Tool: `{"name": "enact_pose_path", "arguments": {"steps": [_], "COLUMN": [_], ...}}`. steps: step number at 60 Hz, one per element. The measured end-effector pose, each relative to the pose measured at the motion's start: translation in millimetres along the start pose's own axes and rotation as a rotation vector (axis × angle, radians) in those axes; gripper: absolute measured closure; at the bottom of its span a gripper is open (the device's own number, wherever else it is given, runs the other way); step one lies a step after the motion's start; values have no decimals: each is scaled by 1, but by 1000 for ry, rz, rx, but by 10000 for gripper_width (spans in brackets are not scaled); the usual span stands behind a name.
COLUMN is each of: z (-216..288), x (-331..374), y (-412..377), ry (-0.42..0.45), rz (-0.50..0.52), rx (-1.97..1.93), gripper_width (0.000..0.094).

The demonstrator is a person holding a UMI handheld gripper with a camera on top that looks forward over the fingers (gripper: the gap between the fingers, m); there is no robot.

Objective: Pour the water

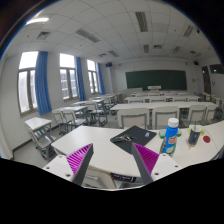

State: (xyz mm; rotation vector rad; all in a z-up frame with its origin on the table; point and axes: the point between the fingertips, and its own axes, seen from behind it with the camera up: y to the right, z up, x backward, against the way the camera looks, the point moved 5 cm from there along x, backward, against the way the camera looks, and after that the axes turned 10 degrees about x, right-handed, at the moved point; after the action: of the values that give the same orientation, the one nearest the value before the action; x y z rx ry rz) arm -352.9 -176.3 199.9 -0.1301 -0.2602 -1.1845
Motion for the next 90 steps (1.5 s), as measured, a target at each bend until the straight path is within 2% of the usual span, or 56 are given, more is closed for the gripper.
{"name": "enact_pose_path", "arguments": {"steps": [17,34,43,48,54,56,57,58,62,67,78,85,90], "z": [-7,-64,-84,-93,-103,-107,-110,-110,-107,-107,-101,-75,-54], "x": [2,-20,-60,-88,-117,-124,-129,-135,-131,-131,-138,-146,-155], "y": [14,123,184,207,216,216,217,218,222,223,230,251,264], "ry": [-9,-131,-134,-140,-128,-131,-128,-107,-52,-25,-7,78,163], "rz": [-40,-264,-384,-414,-390,-378,-378,-392,-408,-398,-352,-303,-225], "rx": [56,51,51,57,58,64,65,75,89,84,-22,-222,-444], "gripper_width": [118,118,114,113,133,192,309,353,429,515,526,527,526]}}
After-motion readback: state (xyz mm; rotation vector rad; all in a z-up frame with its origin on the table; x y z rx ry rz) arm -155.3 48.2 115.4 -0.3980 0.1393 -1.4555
